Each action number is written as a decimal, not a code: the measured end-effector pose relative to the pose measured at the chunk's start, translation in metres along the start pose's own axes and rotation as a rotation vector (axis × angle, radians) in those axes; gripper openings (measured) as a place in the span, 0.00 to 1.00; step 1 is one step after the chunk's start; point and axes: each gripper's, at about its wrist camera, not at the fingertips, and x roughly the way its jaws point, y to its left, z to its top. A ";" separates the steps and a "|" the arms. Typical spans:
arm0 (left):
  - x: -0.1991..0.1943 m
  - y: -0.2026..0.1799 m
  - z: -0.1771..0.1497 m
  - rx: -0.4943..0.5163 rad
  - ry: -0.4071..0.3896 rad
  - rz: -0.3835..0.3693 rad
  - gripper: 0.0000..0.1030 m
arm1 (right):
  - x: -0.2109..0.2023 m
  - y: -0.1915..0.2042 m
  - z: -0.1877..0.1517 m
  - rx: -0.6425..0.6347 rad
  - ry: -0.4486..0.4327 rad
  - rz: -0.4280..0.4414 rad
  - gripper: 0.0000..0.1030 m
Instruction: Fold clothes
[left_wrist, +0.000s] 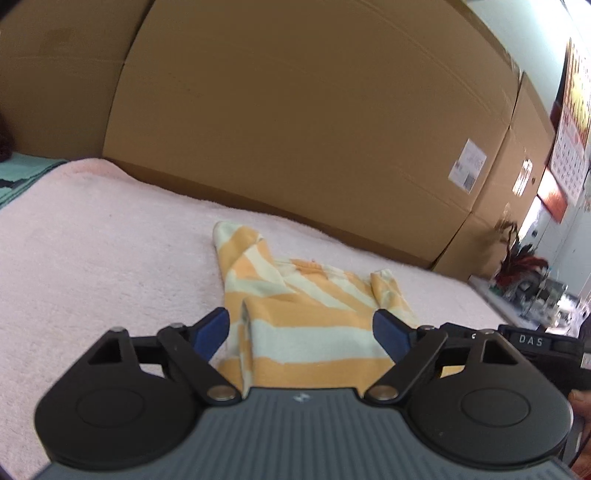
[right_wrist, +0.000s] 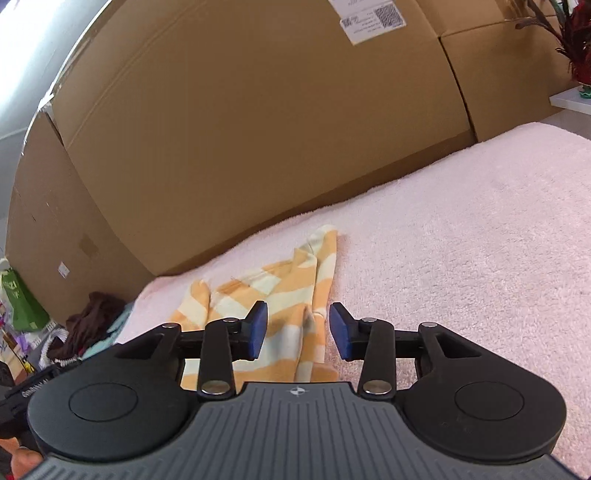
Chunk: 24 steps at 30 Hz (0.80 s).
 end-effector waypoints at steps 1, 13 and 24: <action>0.004 0.000 0.000 -0.007 0.031 0.021 0.82 | 0.004 0.002 0.000 -0.009 0.009 0.002 0.23; -0.002 -0.004 -0.001 -0.009 0.016 0.129 0.87 | 0.013 -0.043 0.001 0.294 -0.030 0.141 0.29; 0.013 -0.029 0.009 0.080 0.031 0.046 0.84 | 0.003 -0.004 -0.006 0.040 -0.027 0.253 0.20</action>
